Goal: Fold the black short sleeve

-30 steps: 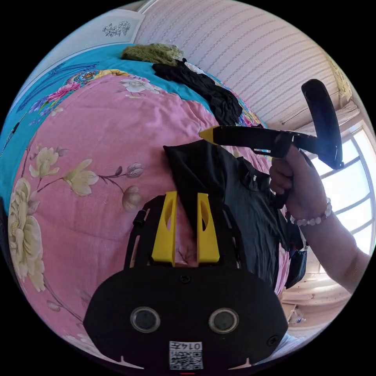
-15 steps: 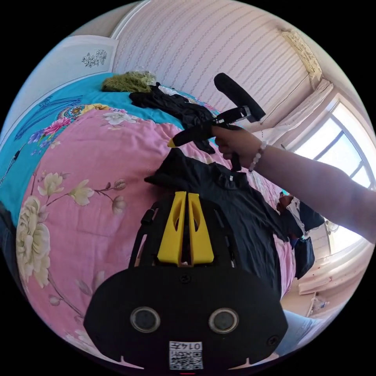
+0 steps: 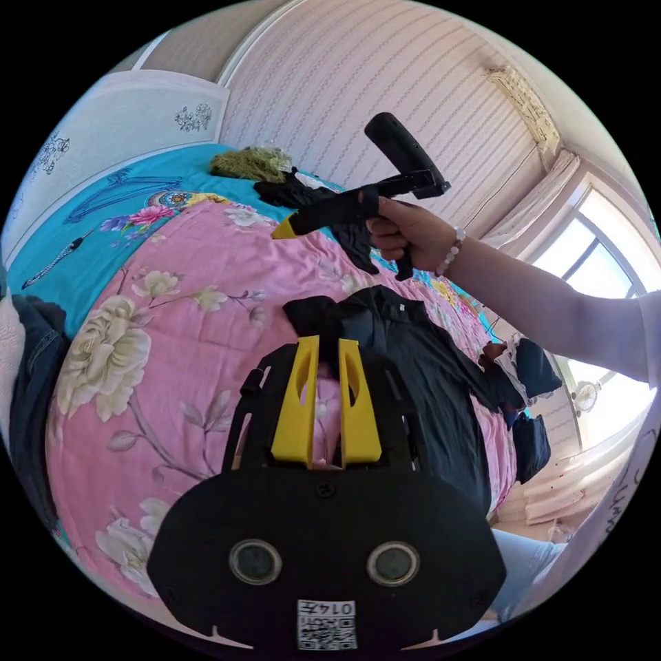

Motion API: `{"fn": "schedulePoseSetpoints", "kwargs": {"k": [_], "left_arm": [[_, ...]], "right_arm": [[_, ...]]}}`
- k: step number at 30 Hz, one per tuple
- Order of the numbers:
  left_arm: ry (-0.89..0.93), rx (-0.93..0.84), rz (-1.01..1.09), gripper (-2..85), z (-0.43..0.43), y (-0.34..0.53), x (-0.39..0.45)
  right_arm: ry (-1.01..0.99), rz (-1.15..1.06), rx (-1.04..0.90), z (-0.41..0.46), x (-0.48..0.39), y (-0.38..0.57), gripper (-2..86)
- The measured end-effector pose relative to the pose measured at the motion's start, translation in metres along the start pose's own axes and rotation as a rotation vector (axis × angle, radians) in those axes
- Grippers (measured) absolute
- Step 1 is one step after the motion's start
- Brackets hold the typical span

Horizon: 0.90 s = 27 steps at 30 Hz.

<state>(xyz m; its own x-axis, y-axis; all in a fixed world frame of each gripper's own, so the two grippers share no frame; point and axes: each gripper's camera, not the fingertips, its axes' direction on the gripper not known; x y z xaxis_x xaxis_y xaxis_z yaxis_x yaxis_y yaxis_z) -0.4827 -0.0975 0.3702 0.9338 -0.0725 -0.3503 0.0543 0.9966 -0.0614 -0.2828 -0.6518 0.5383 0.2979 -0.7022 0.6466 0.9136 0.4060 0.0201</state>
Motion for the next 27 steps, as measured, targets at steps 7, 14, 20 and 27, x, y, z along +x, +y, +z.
{"fn": "schedulePoseSetpoints", "kwargs": {"k": [7,14,20,27], "left_arm": [[-0.034,-0.023,-0.064,5.2,-0.011,0.014,-0.018],[0.016,-0.048,0.033,5.0,-0.003,0.006,-0.004],[0.119,-0.073,0.139,5.2,0.017,-0.018,0.019],[0.189,-0.145,0.271,5.4,0.064,-0.065,0.068]], "right_arm": [[0.197,0.160,-0.239,0.080,0.012,0.016,12.3],[0.053,0.307,0.141,-0.013,0.030,0.098,0.4],[-0.034,0.556,0.399,-0.060,0.043,0.249,0.0],[-0.138,0.868,0.488,-0.024,0.048,0.387,0.0]]}}
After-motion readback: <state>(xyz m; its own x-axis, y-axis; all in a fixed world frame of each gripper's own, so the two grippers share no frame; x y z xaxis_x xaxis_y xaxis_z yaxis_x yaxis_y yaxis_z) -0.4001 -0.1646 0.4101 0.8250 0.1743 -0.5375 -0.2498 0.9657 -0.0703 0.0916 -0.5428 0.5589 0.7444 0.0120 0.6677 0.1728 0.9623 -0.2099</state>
